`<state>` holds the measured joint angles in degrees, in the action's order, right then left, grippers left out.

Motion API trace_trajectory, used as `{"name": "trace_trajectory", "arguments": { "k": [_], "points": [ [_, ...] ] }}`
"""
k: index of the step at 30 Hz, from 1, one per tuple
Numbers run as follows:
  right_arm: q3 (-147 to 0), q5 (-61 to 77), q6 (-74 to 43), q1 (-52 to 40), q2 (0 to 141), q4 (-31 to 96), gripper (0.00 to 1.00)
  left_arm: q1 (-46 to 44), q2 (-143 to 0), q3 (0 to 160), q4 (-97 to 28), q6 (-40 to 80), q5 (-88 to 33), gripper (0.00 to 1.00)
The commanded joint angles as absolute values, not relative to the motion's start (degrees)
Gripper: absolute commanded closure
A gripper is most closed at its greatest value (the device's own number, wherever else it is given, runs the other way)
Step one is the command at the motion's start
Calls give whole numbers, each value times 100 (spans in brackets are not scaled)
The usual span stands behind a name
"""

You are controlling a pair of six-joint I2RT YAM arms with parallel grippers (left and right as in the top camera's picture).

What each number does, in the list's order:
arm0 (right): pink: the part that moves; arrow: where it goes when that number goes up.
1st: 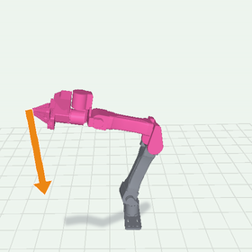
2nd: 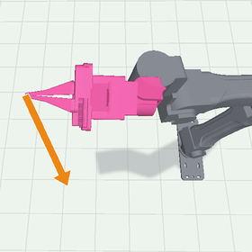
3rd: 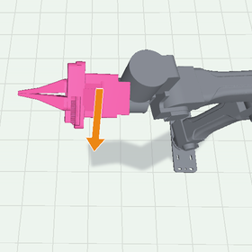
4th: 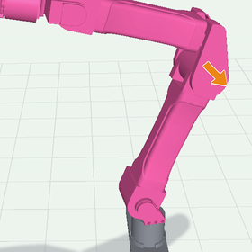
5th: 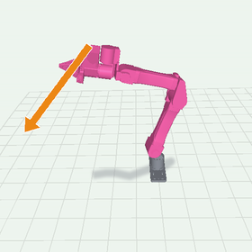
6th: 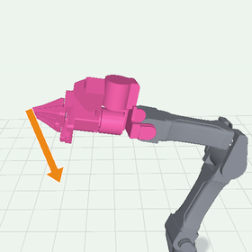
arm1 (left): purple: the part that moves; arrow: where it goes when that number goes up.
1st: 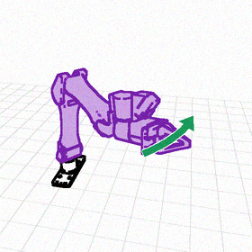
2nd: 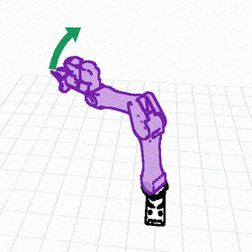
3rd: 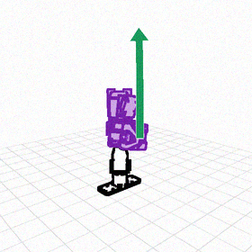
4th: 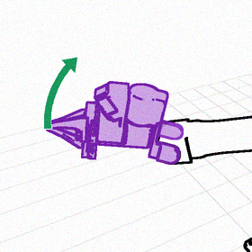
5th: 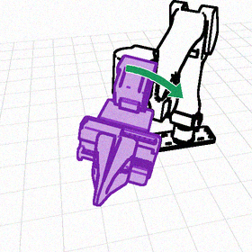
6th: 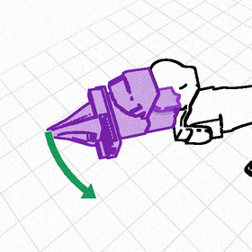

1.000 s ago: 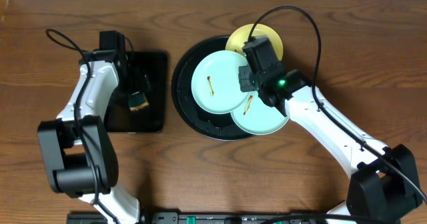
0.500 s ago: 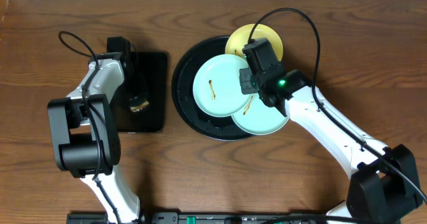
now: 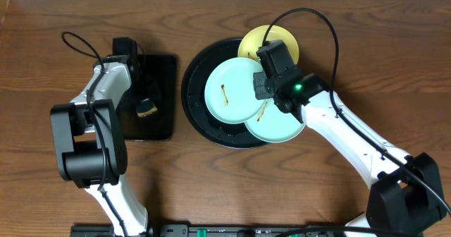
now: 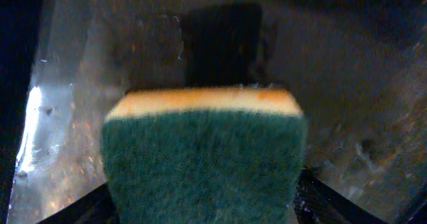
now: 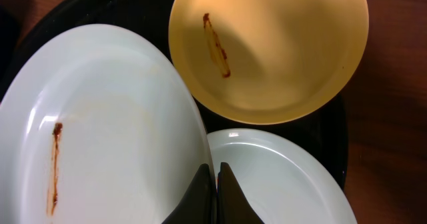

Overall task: Clean dirty plates on tray and stack at the side
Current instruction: 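Lower the left gripper onto the sponge and grasp it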

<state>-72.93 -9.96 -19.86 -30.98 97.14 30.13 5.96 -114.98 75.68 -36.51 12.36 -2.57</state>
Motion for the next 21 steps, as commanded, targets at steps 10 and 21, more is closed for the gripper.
{"name": "trace_trajectory", "arguments": {
  "k": [10,21],
  "points": [
    [-7293,-1048,-1900,-3050,9741,2995,99,604,-11574,7393,-2963,1210,-191,40],
    [-7293,-1050,-1900,-3061,9741,2976,99,604,-11574,7393,-2945,1210,-189,92]
  ]
}}
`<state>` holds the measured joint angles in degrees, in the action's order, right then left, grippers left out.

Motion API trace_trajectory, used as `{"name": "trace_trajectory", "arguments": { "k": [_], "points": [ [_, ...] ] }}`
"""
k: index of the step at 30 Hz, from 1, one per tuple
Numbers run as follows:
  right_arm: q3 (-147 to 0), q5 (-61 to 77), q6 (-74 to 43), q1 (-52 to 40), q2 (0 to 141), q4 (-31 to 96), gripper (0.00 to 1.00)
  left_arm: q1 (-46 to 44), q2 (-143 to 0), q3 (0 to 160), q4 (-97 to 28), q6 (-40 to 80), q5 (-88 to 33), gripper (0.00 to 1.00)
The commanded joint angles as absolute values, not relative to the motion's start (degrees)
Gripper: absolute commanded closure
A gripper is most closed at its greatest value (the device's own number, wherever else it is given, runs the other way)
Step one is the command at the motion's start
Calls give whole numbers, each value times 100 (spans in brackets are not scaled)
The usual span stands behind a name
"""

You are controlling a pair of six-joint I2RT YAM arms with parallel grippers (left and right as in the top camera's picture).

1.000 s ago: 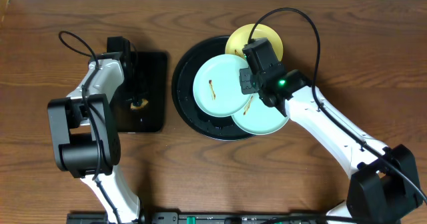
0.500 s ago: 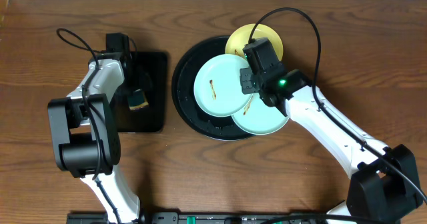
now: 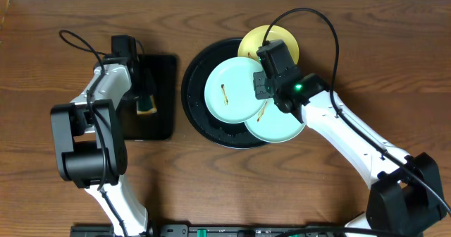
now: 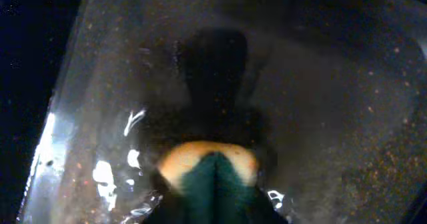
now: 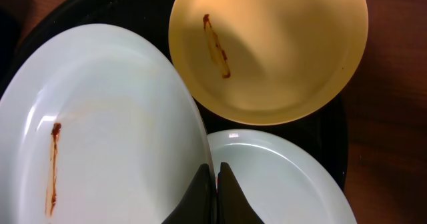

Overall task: Clean dirty plates on tray and stack at the side
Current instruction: 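Lower the left gripper onto the sponge and grasp it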

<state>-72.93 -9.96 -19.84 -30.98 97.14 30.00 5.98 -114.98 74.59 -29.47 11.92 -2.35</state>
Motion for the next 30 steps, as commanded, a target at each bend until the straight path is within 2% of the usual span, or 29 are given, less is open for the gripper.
{"name": "trace_trajectory", "arguments": {
  "k": [1,3,4,6,7,9,11,16,17,21,22,25,26,27,28,29,30],
  "points": [
    [-7293,-1050,-1900,-3061,9741,2976,99,604,-11574,7393,-2939,1210,-189,92],
    [-7293,-1048,-1900,-3061,9741,2976,99,604,-11574,7393,-2928,1208,-189,92],
    [-7293,-1048,-1900,-3061,9741,2978,99,604,-11574,7393,-2934,1208,-189,88],
    [-7293,-1048,-1900,-3061,9741,2978,99,604,-11574,7393,-2976,1210,-189,37],
    [-7293,-1048,-1900,-3061,9741,2978,99,604,-11574,7393,-3030,1210,-189,29],
    [-7293,-1048,-1900,-3061,9741,2978,99,604,-11574,7393,-3188,1212,-189,28],
    [-7293,-1048,-1900,-3068,9741,2978,99,604,-11574,7393,-3457,1214,-191,29],
    [-7293,-1048,-1903,-3072,9741,2978,99,604,-11574,7393,-4032,1214,-191,38],
    [-7293,-1048,-1900,-3072,9741,2978,99,604,-11574,7393,-4082,1214,-191,43],
    [-7293,-1048,-1900,-3072,9741,2980,99,604,-11574,7393,-4132,1212,-191,88],
    [-7293,-1048,-1900,-3072,9741,2980,99,604,-11574,7393,-4128,1212,-191,92],
    [-7293,-1048,-1900,-3072,9741,2980,99,604,-11574,7393,-4084,1210,-189,92],
    [-7293,-1048,-1900,-3072,9741,2980,99,604,-11574,7393,-4053,1210,-189,89],
    [-7293,-1048,-1900,-3072,9741,2980,99,604,-11574,7393,-4018,1212,-189,70],
    [-7293,-1048,-1900,-3072,9741,2980,99,604,-11574,7393,-3970,1212,-189,40],
    [-7293,-1048,-1900,-3072,9741,2980,99,604,-11574,7393,-3911,1212,-189,29],
    [-7293,-1048,-1900,-3072,9741,2980,99,604,-11574,7393,-3848,1212,-189,28]
  ]
}}
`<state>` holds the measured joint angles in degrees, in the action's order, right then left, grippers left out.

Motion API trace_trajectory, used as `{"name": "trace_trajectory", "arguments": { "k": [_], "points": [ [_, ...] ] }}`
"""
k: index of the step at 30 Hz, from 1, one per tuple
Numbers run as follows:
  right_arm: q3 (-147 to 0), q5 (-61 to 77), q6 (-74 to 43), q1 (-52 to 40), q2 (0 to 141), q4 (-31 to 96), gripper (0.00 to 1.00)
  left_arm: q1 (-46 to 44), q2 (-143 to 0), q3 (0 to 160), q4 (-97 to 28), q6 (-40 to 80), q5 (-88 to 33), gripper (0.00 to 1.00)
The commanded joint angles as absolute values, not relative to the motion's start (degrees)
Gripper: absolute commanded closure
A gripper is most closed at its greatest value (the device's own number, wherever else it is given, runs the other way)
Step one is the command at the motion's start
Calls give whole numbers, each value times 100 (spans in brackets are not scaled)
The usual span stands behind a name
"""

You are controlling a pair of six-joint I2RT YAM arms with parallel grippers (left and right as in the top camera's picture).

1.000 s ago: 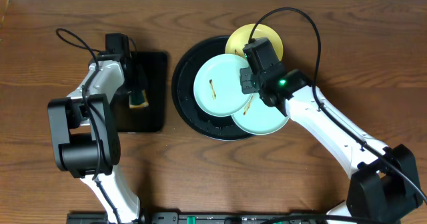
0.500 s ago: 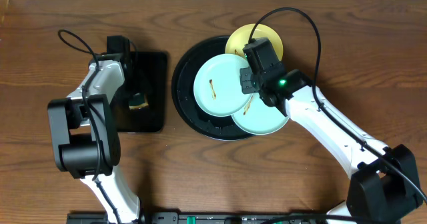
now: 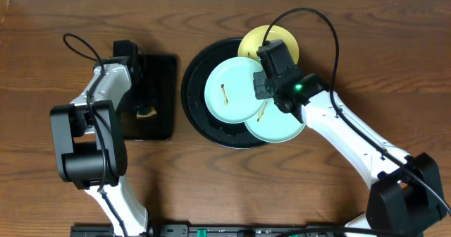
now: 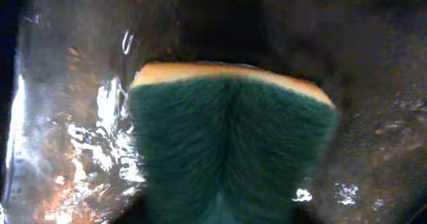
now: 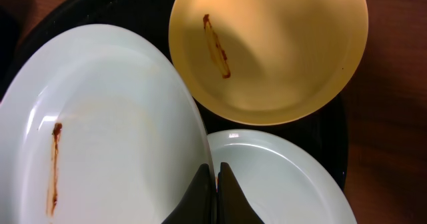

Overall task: Clean dirty plates on tray and stack at the side
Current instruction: 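Lower the left gripper onto the sponge and grasp it, then lift the sponge with the left gripper out of the black tray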

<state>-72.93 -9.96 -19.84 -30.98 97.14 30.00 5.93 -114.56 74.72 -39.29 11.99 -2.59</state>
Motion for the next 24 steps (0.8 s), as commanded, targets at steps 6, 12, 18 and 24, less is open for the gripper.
{"name": "trace_trajectory", "arguments": {
  "k": [6,12,18,24],
  "points": [
    [-7293,-1046,-1903,-3072,9741,2987,99,604,-11574,7360,-3564,1214,-189,29],
    [-7293,-1046,-1903,-3074,9741,3065,99,604,-11574,7168,-3304,1214,-191,56],
    [-7293,-1046,-1903,-3079,9741,3068,99,613,-11450,7328,-3339,1057,-239,93],
    [-7293,-1048,-1903,-3076,9741,3048,99,609,-10451,7461,-3402,884,-252,93]
  ]
}}
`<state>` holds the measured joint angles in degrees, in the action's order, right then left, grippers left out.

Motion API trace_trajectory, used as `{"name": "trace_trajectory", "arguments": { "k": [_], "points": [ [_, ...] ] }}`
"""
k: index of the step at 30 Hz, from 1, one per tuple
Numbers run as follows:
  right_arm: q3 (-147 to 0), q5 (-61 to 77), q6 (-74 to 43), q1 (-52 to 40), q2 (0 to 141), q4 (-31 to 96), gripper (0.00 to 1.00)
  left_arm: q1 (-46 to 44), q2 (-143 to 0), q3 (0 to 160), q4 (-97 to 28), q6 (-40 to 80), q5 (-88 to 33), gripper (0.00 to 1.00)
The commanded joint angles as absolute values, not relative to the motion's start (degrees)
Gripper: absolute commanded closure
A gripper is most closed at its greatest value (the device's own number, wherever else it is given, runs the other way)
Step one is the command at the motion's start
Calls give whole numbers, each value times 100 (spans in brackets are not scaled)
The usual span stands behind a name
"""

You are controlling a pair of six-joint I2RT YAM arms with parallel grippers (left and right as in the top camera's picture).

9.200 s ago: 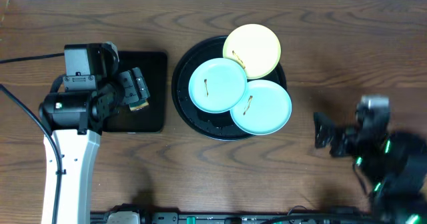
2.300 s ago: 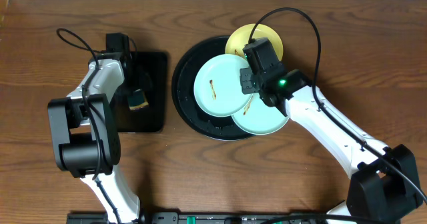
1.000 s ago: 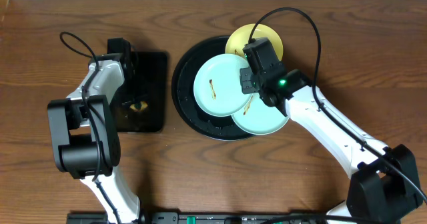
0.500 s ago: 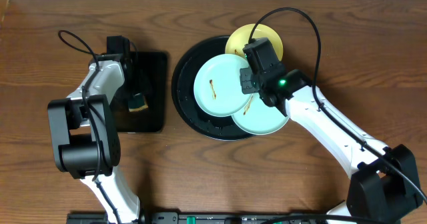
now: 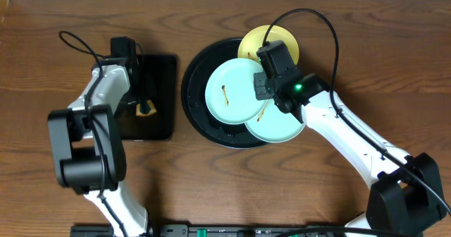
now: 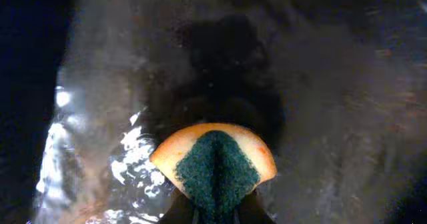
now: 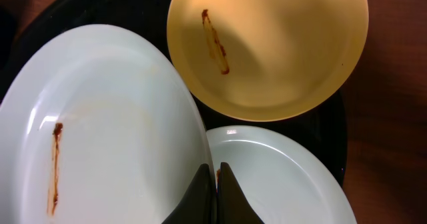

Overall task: Clean dirty plates on tray and stack at the side
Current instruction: 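Lift the sponge with the left gripper out of the black tray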

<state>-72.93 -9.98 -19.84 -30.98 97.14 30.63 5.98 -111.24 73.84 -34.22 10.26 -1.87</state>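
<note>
On the round black tray [image 5: 201, 120] lie a pale green plate [image 5: 236, 90] with a brown streak, a second pale plate [image 5: 282, 128] partly under it, and a streaked yellow plate [image 5: 268, 43]. My right gripper [image 7: 215, 184] is shut on the right rim of the streaked pale plate [image 7: 100, 131], with the yellow plate [image 7: 267, 51] beyond. My left gripper [image 6: 215, 209] is shut on a green-and-yellow sponge [image 6: 215, 163], pinched into a fold over the wet square black tray [image 6: 320, 84]. In the overhead view the sponge [image 5: 146, 108] hangs over that tray's middle.
The square black tray [image 5: 161, 120] sits left of the round one on a brown wooden table [image 5: 211, 187]. Water glistens on the square tray's floor [image 6: 127, 164]. Cables loop off both arms.
The sponge filled the left wrist view, spread wide close to the wet tray; now it is pinched into a small fold farther from the tray floor. The right gripper and plates are unchanged.
The sponge was first held wide over the square tray, then pinched narrow, then wide again near the wet floor, and is now pinched narrow again. All the while the right gripper stayed shut on the streaked pale plate's rim.
</note>
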Motion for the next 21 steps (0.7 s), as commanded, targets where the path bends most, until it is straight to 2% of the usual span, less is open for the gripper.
{"name": "trace_trajectory", "arguments": {
  "k": [1,9,18,21],
  "points": [
    [-7293,-1048,-1900,-3076,9741,3048,99,609,-10250,7461,-3389,884,-252,93],
    [-7293,-1048,-1900,-3076,9741,3044,99,604,-9129,7413,-3365,886,-252,93],
    [-7293,-1050,-1900,-3068,9741,3046,99,604,-9065,7389,-3245,921,-259,93],
    [-7293,-1050,-1900,-3068,9741,3046,99,604,-9065,7389,-3269,926,-587,93]
  ]
}}
